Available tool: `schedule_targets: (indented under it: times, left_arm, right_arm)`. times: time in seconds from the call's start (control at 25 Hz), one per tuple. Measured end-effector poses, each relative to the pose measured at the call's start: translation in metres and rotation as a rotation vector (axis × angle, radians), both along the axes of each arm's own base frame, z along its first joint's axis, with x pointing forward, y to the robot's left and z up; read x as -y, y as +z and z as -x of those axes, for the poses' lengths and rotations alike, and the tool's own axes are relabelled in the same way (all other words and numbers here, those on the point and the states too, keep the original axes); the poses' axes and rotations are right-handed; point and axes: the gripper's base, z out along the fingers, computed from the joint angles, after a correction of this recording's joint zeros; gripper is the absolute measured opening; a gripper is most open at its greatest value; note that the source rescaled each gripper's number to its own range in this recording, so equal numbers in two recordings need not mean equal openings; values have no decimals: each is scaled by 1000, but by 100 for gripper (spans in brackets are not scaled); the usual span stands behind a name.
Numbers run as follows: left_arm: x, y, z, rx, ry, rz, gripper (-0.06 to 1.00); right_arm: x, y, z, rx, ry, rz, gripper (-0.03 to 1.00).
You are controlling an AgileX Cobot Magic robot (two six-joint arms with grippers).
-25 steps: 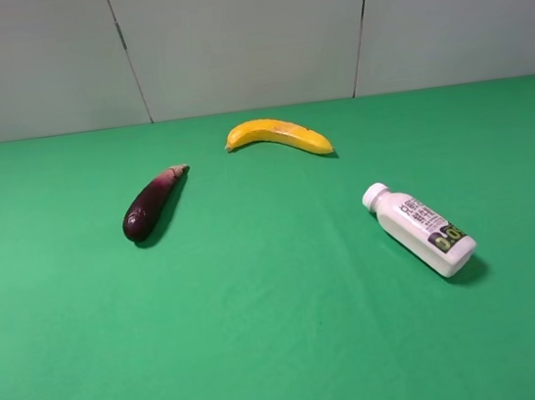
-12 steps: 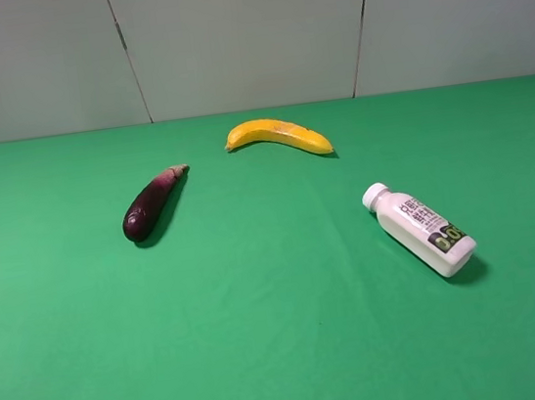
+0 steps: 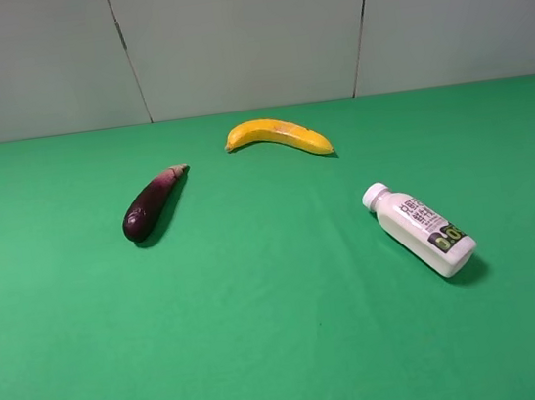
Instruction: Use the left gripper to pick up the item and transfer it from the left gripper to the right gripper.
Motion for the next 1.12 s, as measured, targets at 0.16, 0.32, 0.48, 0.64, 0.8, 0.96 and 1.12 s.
schedule_targets:
  times: [0.16, 0.32, 0.48, 0.64, 0.8, 0.96, 1.12]
  left_arm:
    - [0, 0, 0, 0, 0, 0, 97]
    - [0, 0, 0, 0, 0, 0, 97]
    - [0, 0, 0, 0, 0, 0, 97]
    - [0, -1, 3, 24, 0, -1, 97]
    - [0, -2, 14, 94, 0, -3, 97]
    - [1, -2, 14, 97, 0, -3, 97]
    - [1, -2, 14, 96, 0, -3, 97]
  right_arm:
    - [0, 0, 0, 0, -103, 0, 100]
    - [1, 0, 4, 31, -191, -4, 100]
    - [1, 0, 6, 42, -248, -5, 100]
    - [1, 0, 6, 42, -254, -5, 100]
    - [1, 0, 6, 42, -254, -5, 100]
    - [1, 0, 6, 42, -254, -5, 100]
    - [1, 0, 6, 42, -254, -5, 100]
